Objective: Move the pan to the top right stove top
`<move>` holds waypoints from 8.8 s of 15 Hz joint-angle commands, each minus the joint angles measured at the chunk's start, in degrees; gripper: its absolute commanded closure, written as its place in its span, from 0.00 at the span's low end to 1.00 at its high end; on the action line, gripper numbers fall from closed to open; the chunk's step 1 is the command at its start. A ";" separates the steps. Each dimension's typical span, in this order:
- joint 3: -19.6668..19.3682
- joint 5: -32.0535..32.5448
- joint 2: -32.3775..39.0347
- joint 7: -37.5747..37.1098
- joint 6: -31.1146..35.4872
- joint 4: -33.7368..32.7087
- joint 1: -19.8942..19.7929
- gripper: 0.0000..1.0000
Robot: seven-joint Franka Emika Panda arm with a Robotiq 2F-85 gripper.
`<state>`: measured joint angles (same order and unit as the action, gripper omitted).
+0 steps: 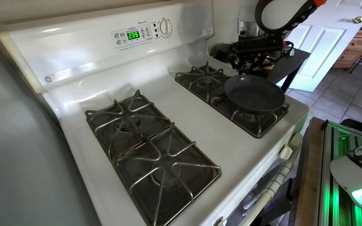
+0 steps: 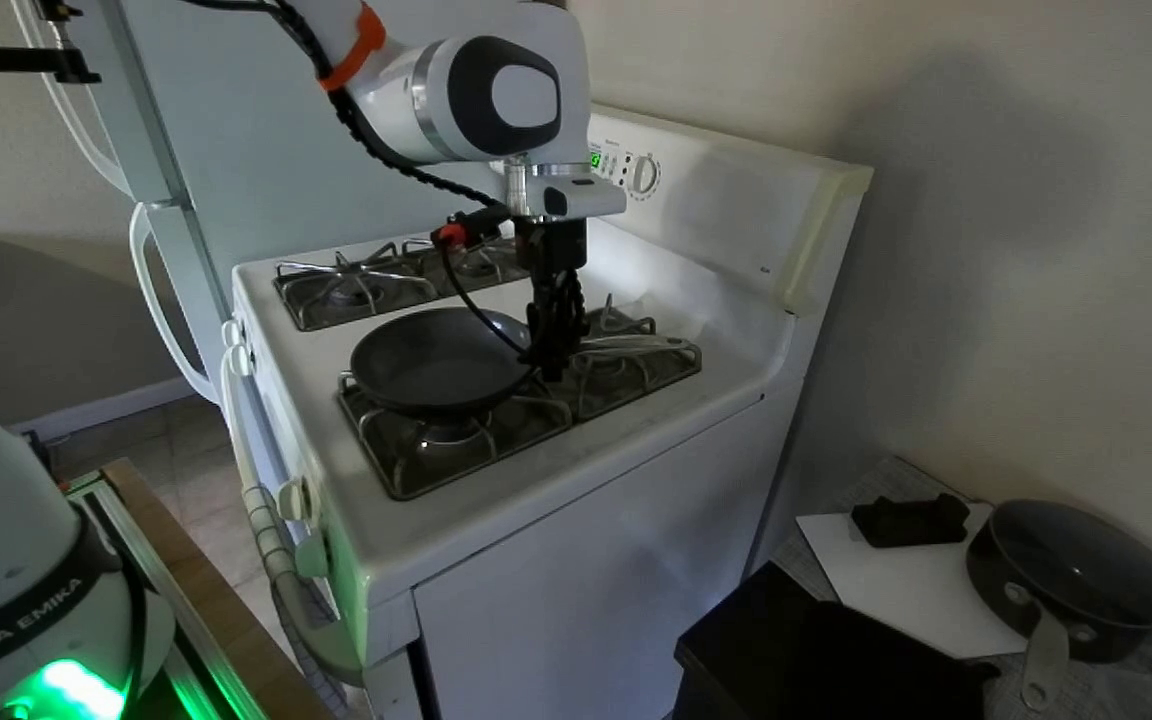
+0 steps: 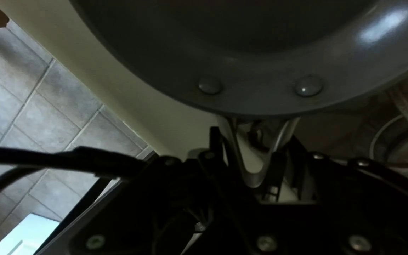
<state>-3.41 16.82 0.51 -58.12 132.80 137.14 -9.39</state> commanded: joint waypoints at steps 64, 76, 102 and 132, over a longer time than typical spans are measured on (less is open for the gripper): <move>-1.51 1.51 -6.52 10.66 15.34 11.88 1.16 0.27; -0.96 1.61 -7.46 9.46 15.10 11.75 0.19 0.12; -0.08 1.94 -9.18 9.01 15.37 10.73 -0.58 0.95; -3.23 -2.66 5.05 3.83 9.95 -8.58 1.82 0.95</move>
<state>-5.47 15.71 3.55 -50.75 143.76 132.11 -8.95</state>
